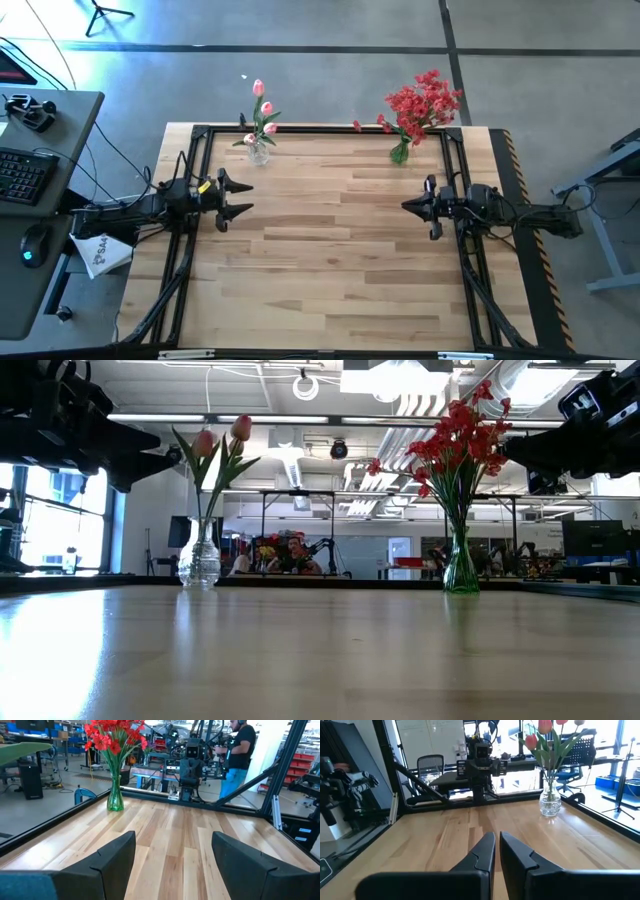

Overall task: Sort flowers into vase by color
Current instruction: Return to Home Position

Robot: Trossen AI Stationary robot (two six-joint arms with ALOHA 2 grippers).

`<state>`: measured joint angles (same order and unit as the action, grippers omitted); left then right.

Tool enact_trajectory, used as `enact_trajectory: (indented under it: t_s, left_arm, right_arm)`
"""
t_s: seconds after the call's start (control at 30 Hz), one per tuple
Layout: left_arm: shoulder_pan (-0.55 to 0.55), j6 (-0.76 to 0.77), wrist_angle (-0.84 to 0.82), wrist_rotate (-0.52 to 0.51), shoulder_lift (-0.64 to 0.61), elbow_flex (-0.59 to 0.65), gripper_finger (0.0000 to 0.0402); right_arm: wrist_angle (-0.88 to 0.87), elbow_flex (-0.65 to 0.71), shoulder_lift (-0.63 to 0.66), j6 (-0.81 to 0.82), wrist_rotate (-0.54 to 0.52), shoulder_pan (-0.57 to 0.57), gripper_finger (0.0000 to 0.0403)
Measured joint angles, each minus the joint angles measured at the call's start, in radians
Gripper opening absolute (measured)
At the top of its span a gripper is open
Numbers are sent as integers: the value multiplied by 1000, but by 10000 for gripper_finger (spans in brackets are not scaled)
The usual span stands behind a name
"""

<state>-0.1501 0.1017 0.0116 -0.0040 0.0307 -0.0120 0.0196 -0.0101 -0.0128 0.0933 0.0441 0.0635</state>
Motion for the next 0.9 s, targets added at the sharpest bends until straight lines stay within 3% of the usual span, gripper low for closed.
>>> enact_trajectory:
  t_s: [0.13, 0.47, 0.9]
  left_arm:
    - [13, 0, -1, -6, 0, 0, 250]
    - [164, 0, 10, -51, -27, -2, 250]
    - [172, 0, 5, -53, -23, -2, 250]
  right_arm:
    - [0, 0, 0, 4, 0, 0, 24]
    - [0, 0, 2, 3, 0, -45, 24]
    - [0, 0, 0, 3, 0, -47, 24]
